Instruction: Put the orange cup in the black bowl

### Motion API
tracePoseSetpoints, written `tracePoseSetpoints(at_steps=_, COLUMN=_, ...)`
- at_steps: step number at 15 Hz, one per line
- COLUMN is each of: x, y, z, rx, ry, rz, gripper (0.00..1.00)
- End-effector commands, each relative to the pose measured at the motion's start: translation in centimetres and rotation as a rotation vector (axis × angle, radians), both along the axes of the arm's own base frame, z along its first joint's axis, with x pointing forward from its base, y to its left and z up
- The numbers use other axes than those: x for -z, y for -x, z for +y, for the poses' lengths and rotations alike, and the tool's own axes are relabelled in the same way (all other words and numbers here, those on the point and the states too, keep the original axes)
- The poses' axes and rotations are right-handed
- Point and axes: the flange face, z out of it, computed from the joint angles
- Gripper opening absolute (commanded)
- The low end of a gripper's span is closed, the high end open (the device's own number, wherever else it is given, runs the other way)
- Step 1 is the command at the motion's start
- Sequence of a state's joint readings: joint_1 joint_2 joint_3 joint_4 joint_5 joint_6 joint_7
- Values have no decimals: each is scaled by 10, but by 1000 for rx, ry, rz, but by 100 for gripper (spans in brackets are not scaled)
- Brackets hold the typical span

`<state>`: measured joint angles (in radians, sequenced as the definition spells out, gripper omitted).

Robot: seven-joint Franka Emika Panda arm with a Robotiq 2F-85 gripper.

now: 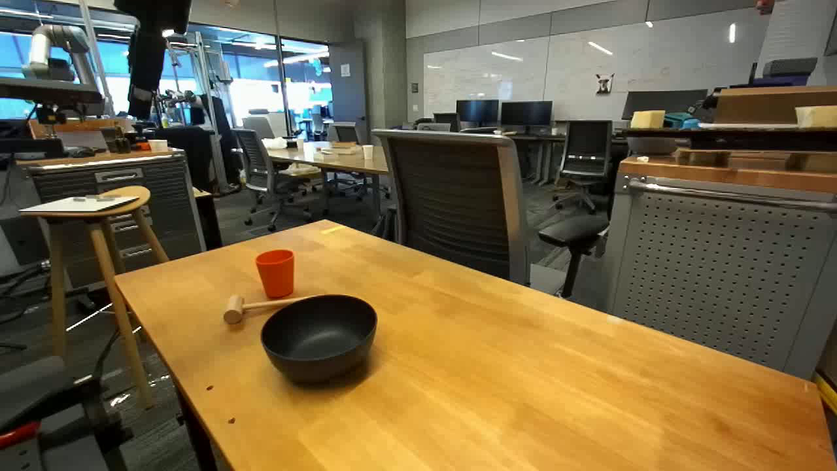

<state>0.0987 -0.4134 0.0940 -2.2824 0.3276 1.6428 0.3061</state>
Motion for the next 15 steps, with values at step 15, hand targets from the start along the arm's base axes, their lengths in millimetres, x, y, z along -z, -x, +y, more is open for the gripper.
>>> tracePoseSetpoints(at_steps=15, x=146, y=-101, z=74, rx=-46, ry=91, rz=-274, gripper=100)
